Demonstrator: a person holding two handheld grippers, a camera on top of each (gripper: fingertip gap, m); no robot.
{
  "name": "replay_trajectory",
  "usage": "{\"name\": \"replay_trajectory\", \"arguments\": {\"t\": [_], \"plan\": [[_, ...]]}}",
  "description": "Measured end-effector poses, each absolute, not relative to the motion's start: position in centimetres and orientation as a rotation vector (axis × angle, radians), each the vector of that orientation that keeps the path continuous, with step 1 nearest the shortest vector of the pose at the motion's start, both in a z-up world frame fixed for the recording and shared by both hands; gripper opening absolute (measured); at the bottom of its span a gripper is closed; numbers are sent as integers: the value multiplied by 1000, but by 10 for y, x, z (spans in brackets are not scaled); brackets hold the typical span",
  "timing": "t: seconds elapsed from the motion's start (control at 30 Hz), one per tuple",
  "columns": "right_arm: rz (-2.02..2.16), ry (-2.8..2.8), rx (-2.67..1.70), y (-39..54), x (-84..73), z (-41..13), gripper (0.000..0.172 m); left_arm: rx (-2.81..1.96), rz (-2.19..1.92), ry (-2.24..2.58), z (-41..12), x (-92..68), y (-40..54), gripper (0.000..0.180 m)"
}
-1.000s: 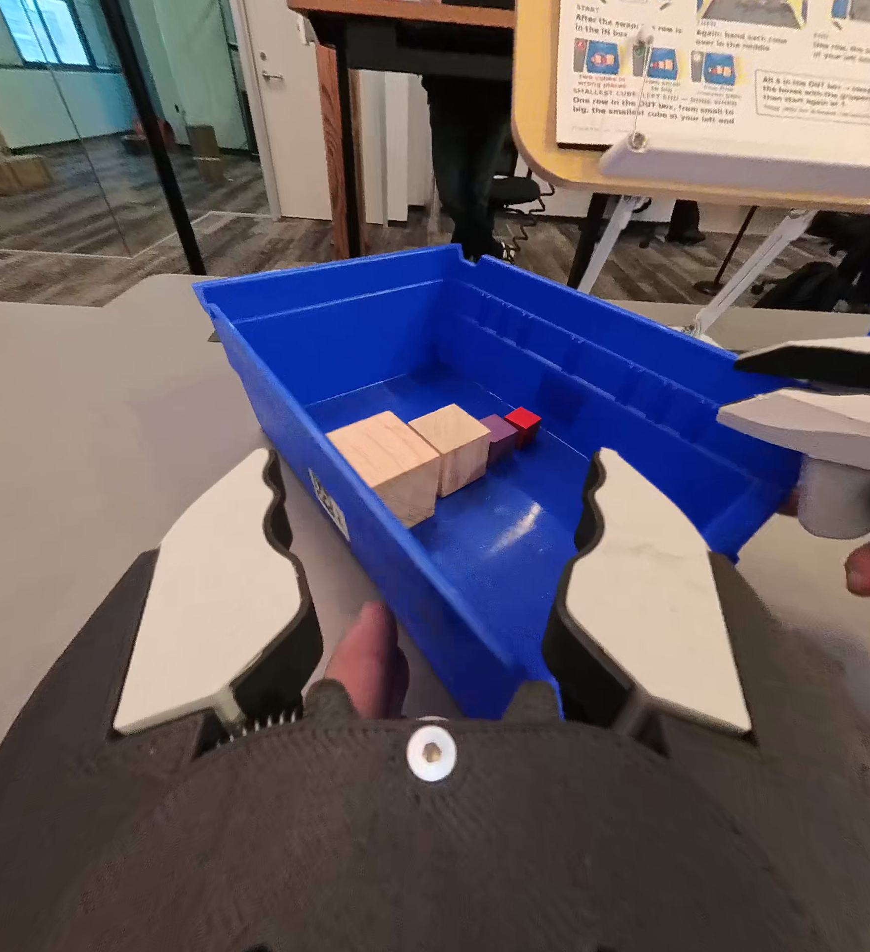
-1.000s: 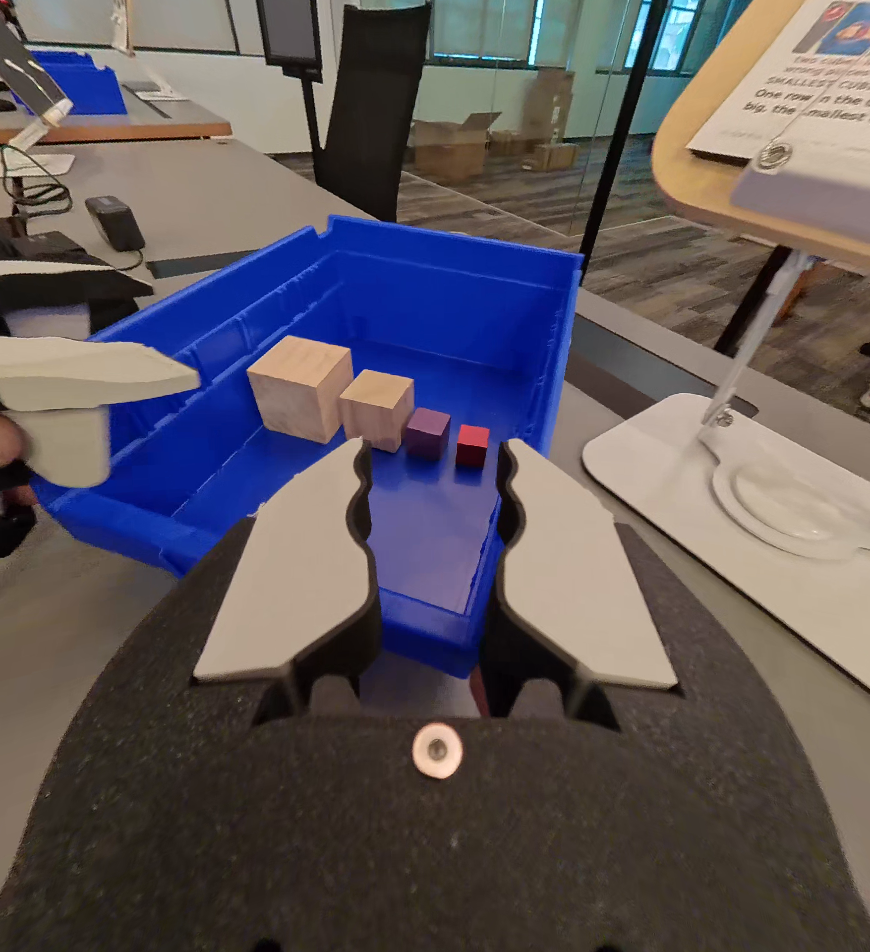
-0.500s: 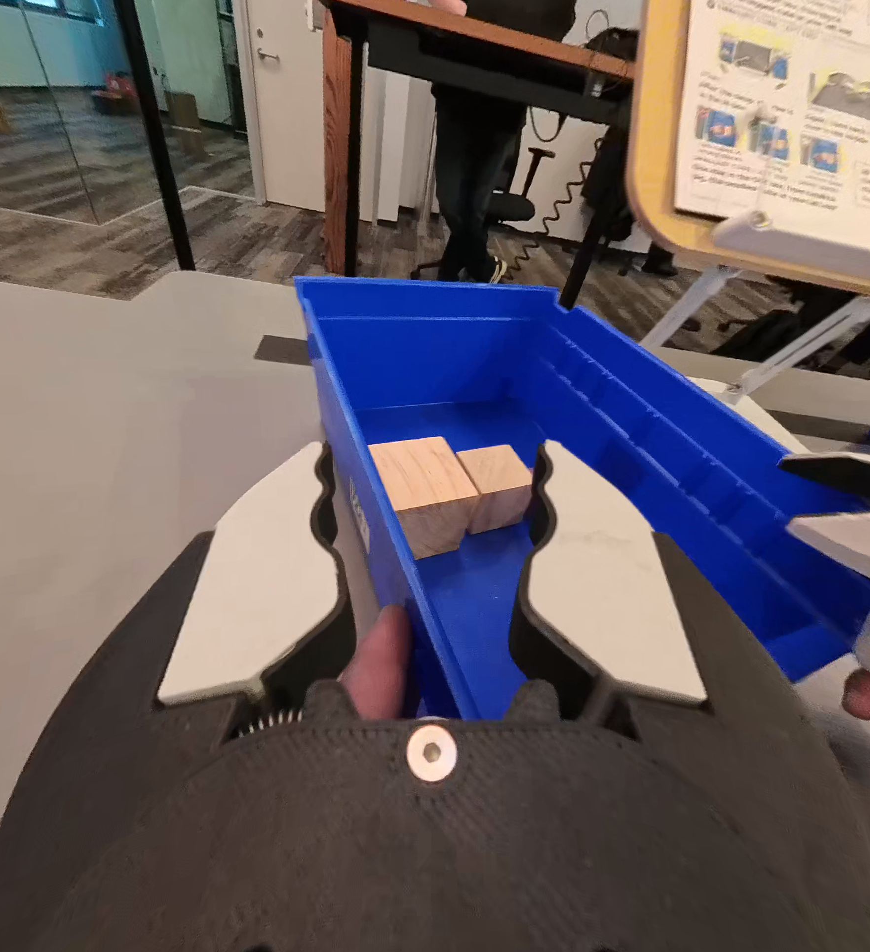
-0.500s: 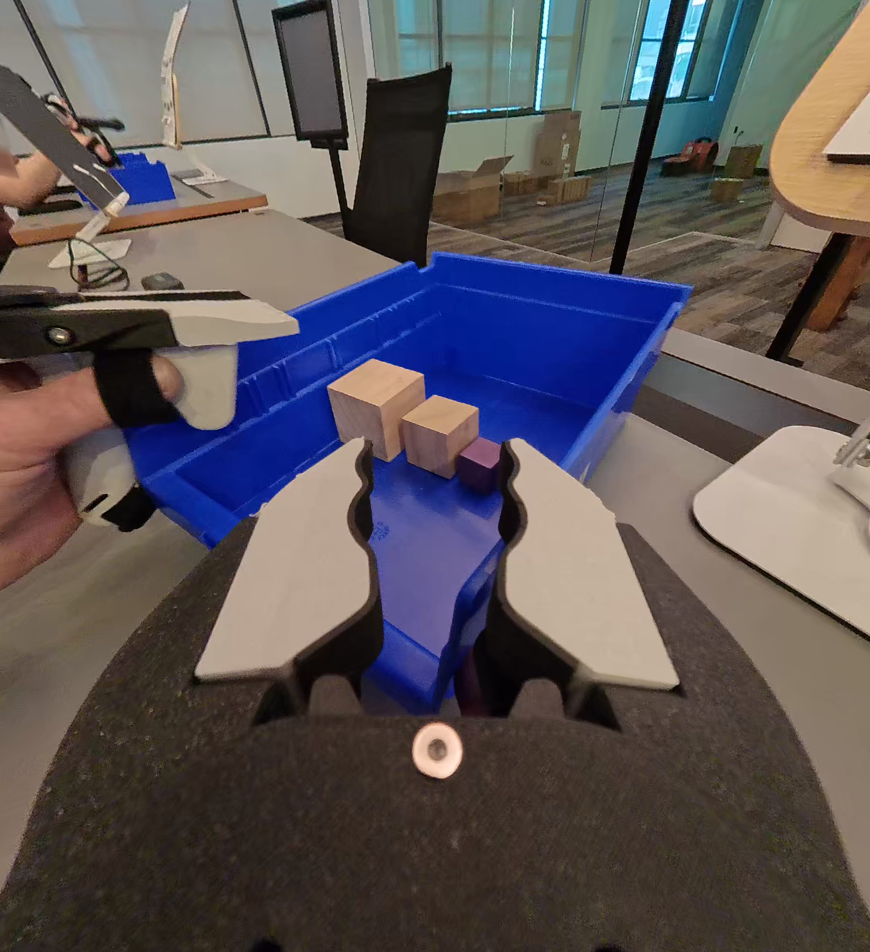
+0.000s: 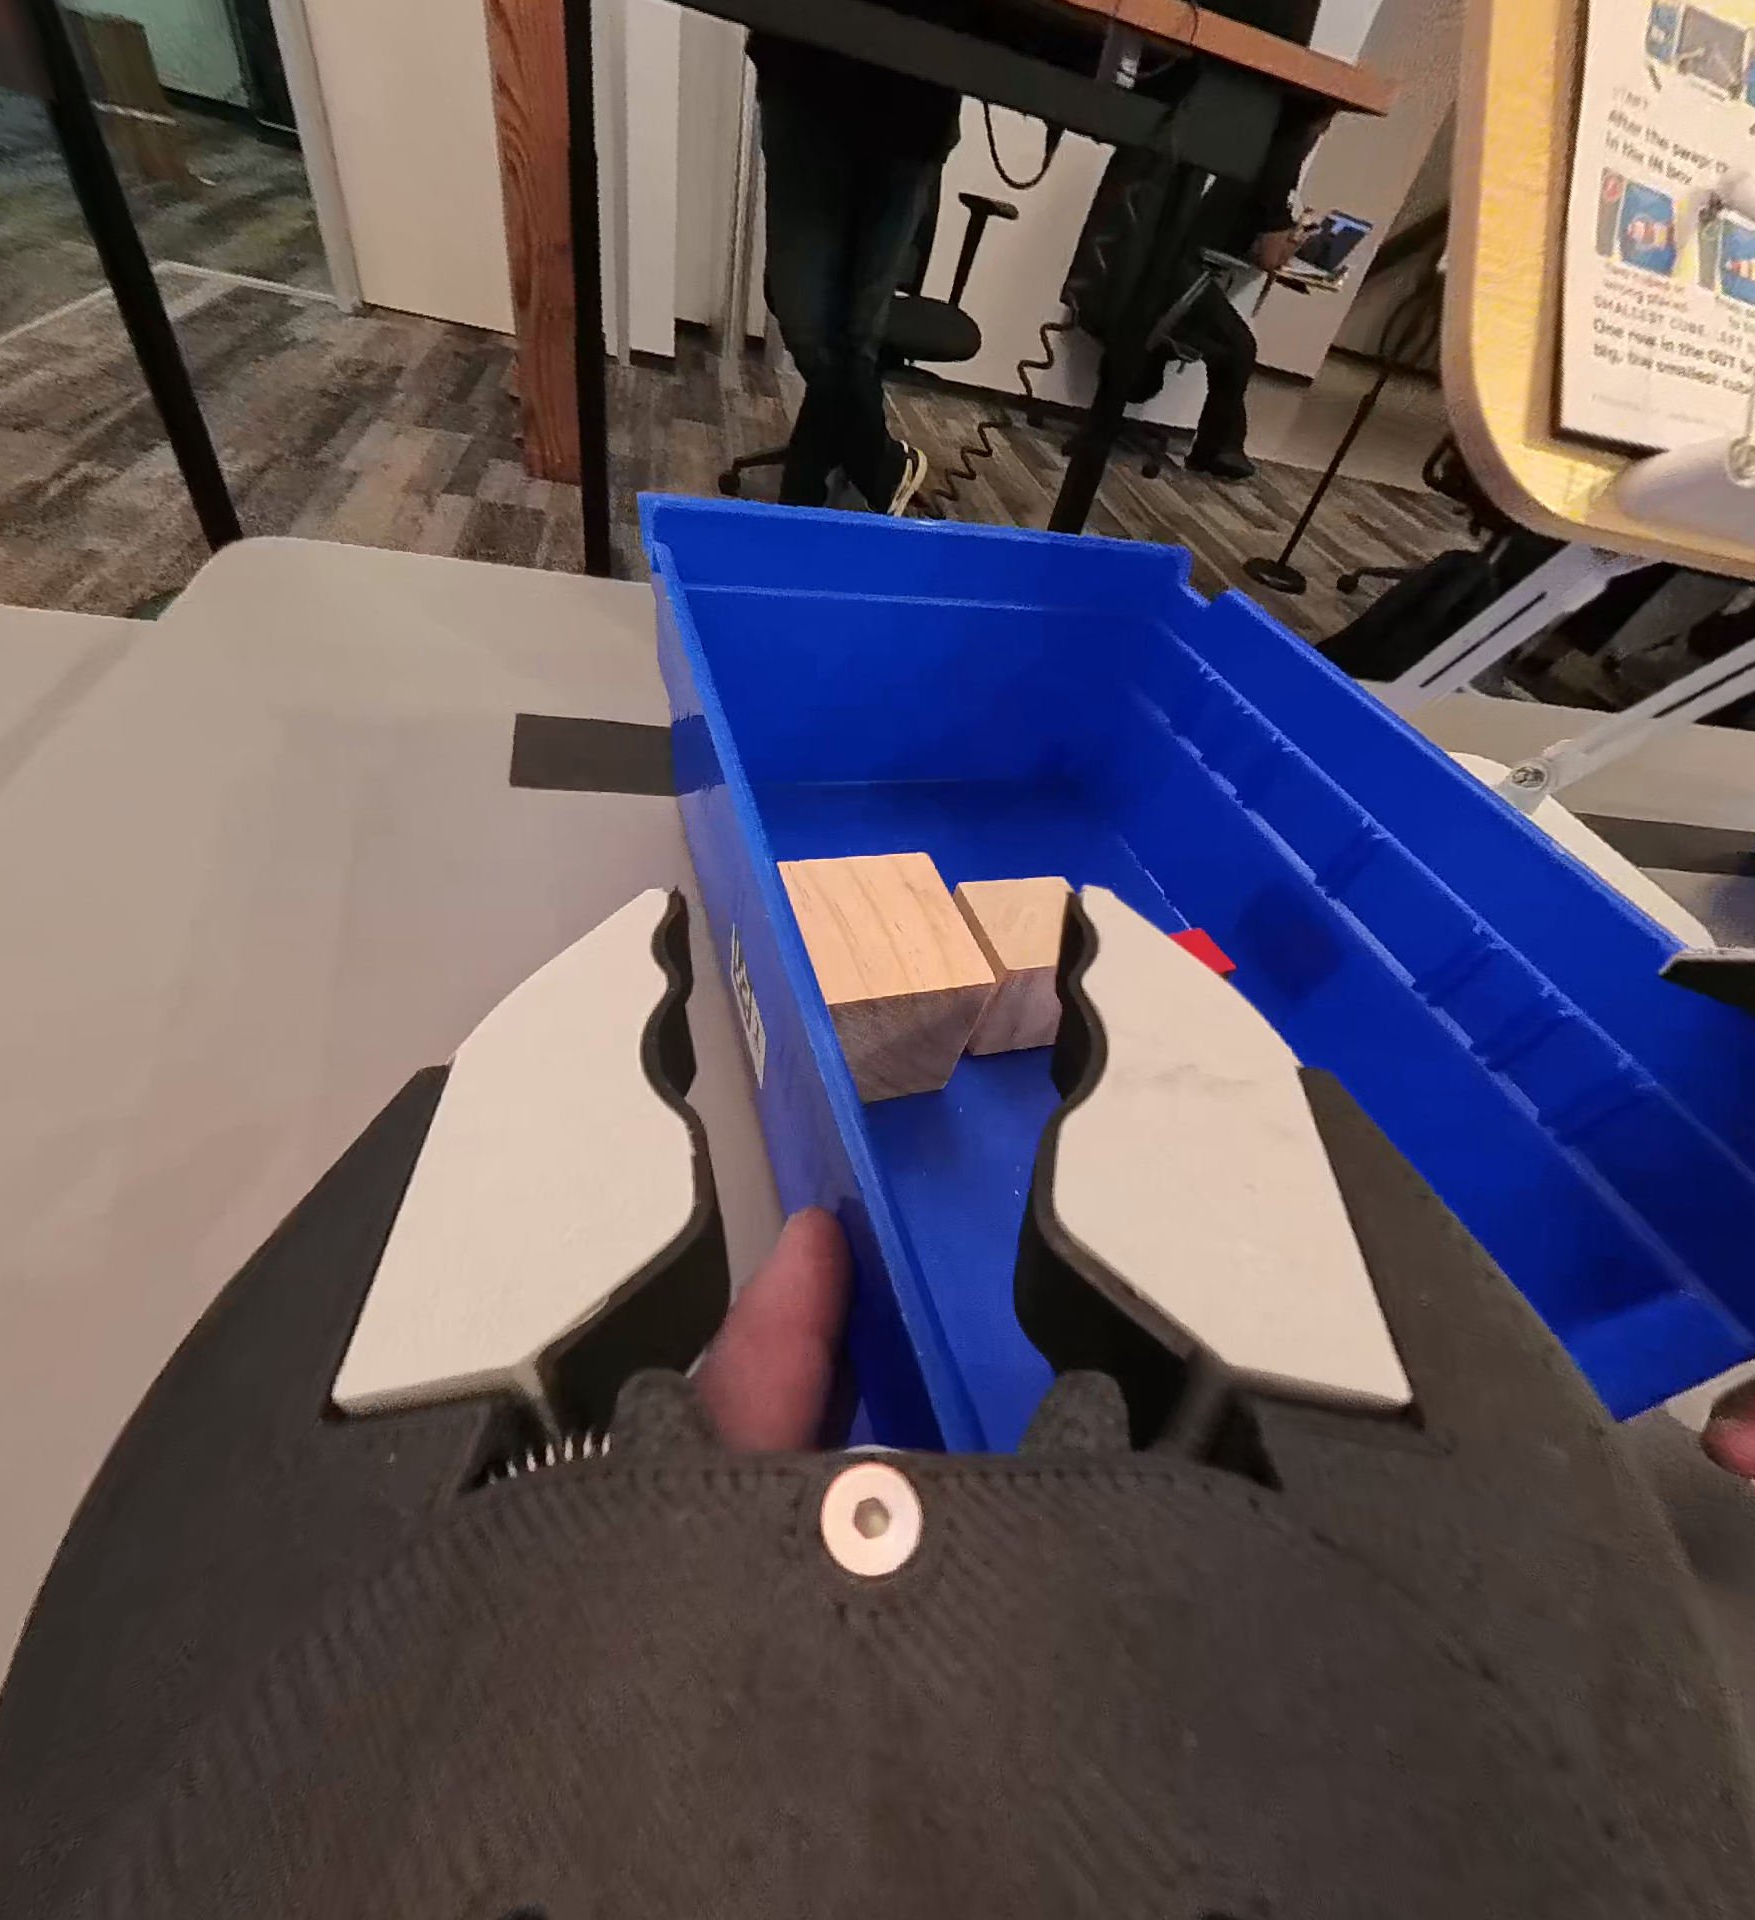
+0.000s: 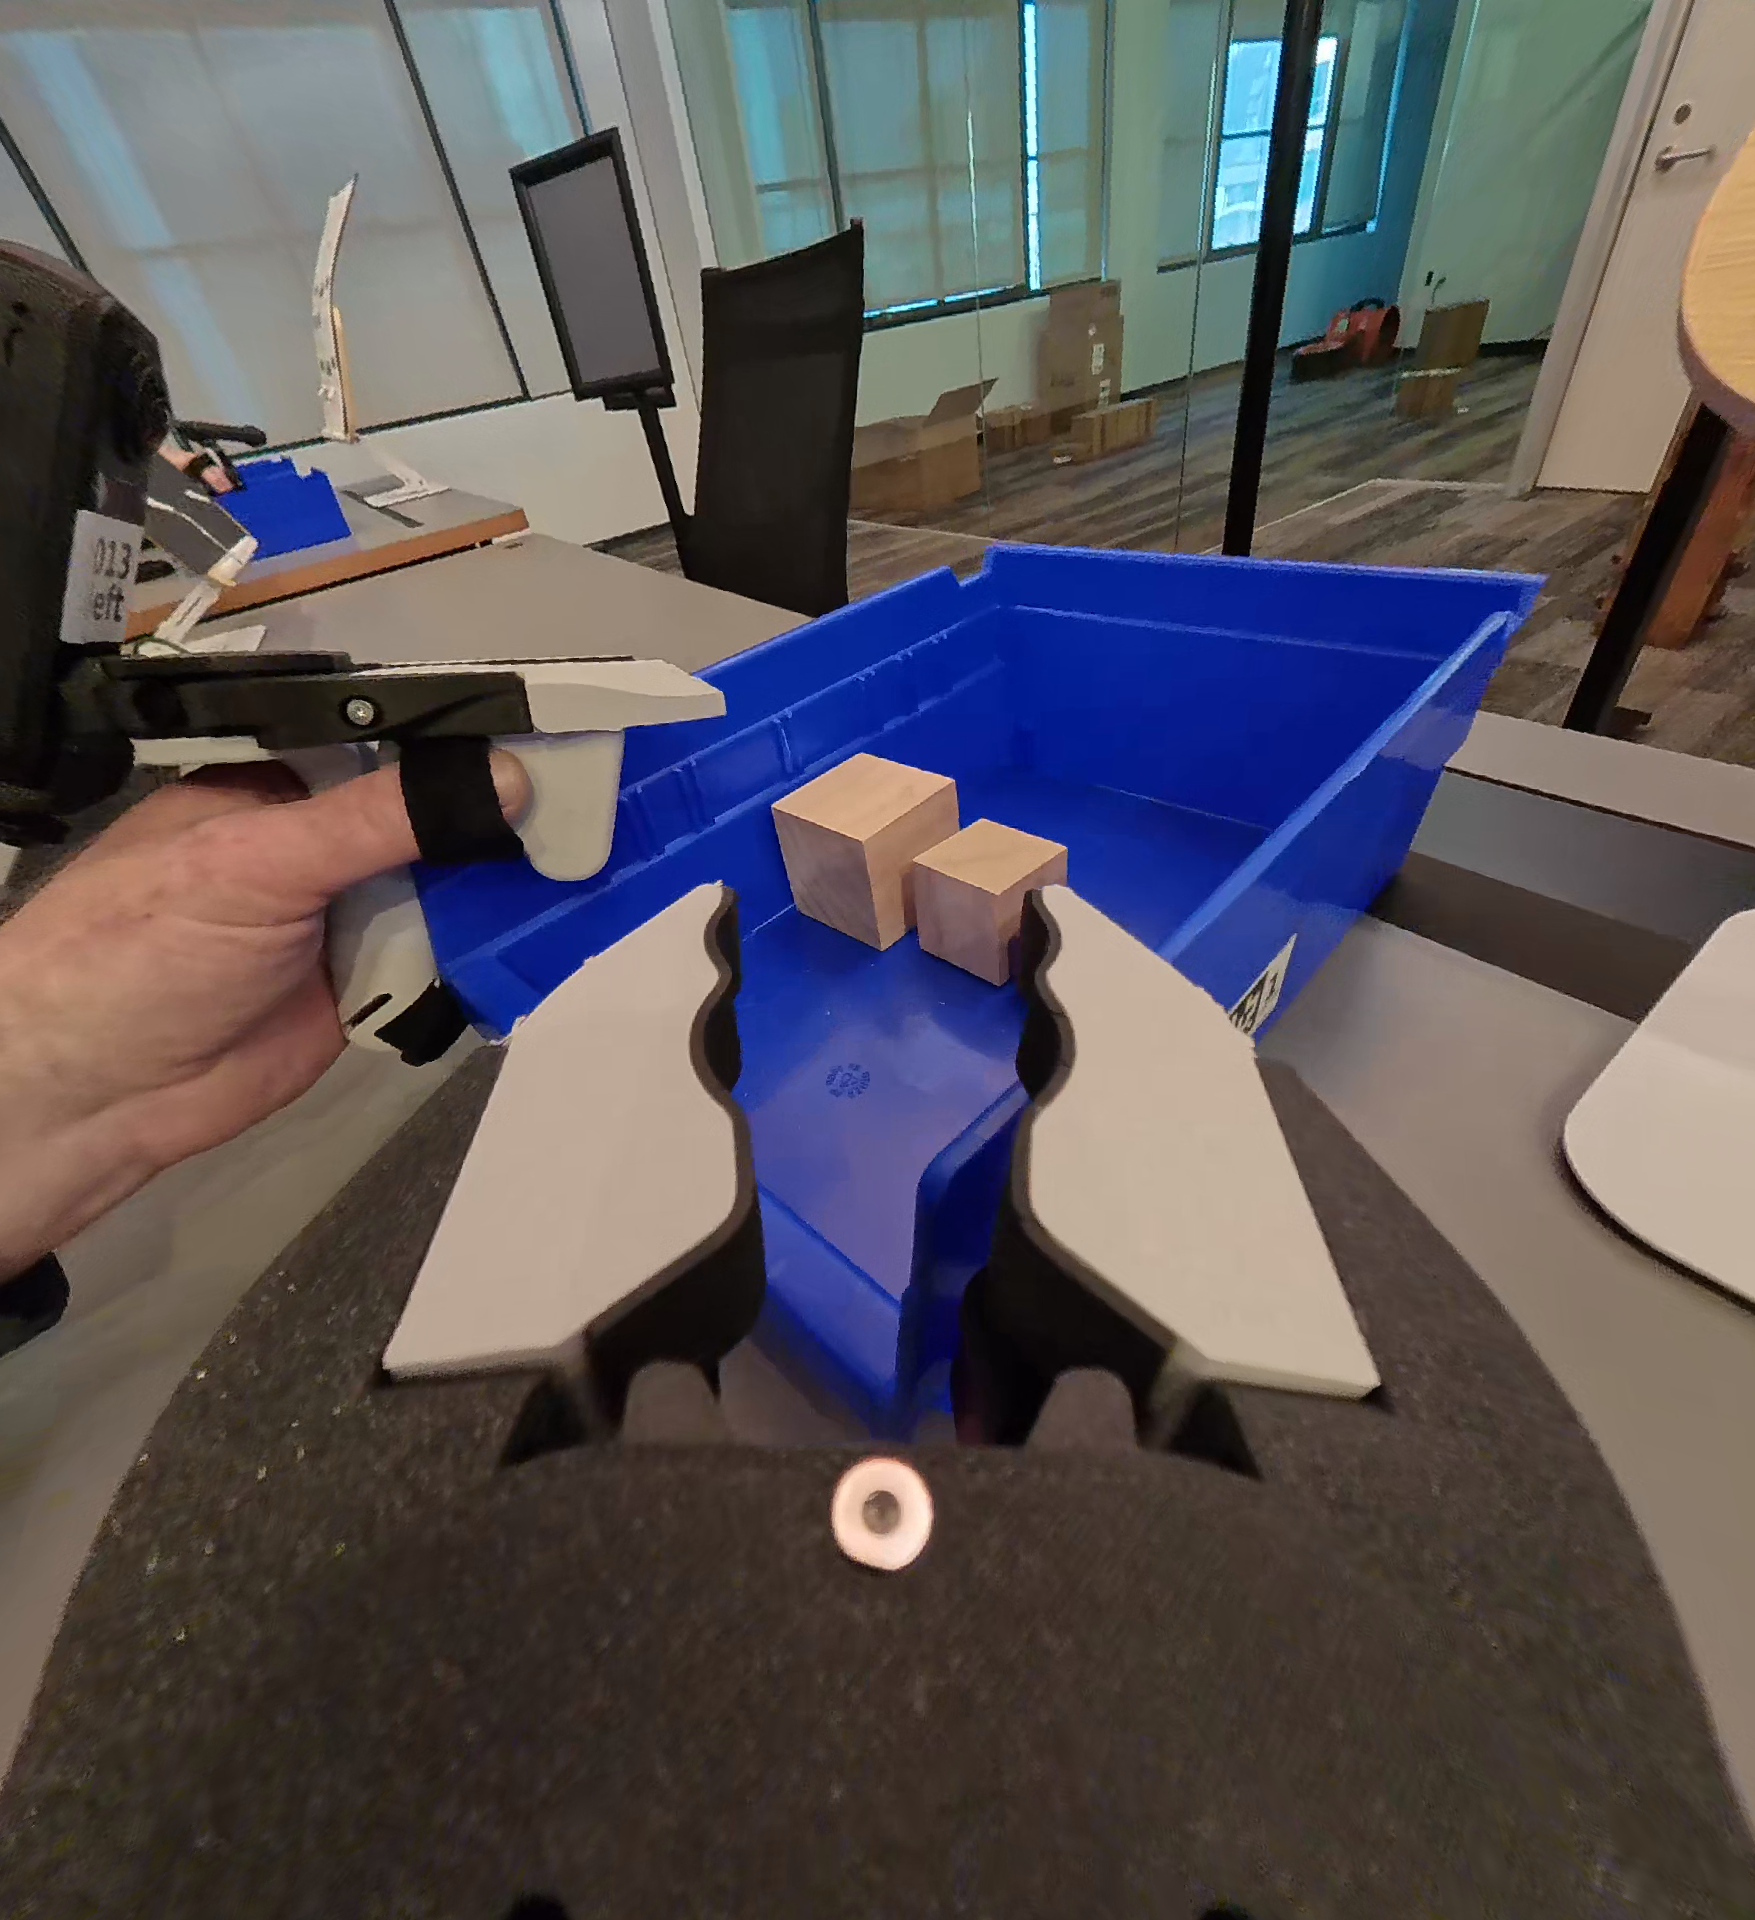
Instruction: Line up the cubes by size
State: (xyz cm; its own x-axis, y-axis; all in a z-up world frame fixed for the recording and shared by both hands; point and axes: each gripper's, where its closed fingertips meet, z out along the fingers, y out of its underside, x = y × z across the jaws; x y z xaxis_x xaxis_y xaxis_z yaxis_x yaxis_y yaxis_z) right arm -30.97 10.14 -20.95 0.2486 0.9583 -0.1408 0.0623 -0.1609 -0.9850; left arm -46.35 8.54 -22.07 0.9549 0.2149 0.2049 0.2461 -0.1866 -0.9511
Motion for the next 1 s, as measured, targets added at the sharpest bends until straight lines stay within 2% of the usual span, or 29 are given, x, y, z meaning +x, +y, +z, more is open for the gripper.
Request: {"name": "replay_trajectory", "arguments": {"t": [0.1, 0.2, 0.23, 0.4, 0.47, 0.7, 0.9, 1.0], "plan": [[1115, -997, -1478, 104, -316, -209, 50, -1760, -50, -325, -219, -471, 91, 68], [1135, -1047, -1477, 101, -315, -209, 49, -1754, -2, -314, -214, -484, 89, 81], [1129, -1052, -1468, 101, -309, -208, 49, -1747, 33, -317, -207, -491, 84, 80], [1111, -1104, -1396, 92, -251, -206, 48, -1737, 351, 28, -131, -476, 65, 83], [1099, -1141, -1375, 87, -225, -211, 48, -1782, 411, 288, -121, -444, 78, 82], [1088, -1118, -1290, 79, -165, -211, 40, -2078, 307, 1029, -192, -360, 140, 65], [1164, -1136, -1279, 76, -166, -209, 40, -2286, 316, 1424, -254, -349, 177, 60], [1163, -1151, -1265, 73, -166, -210, 39, -2363, 287, 1492, -274, -354, 190, 51]]}}
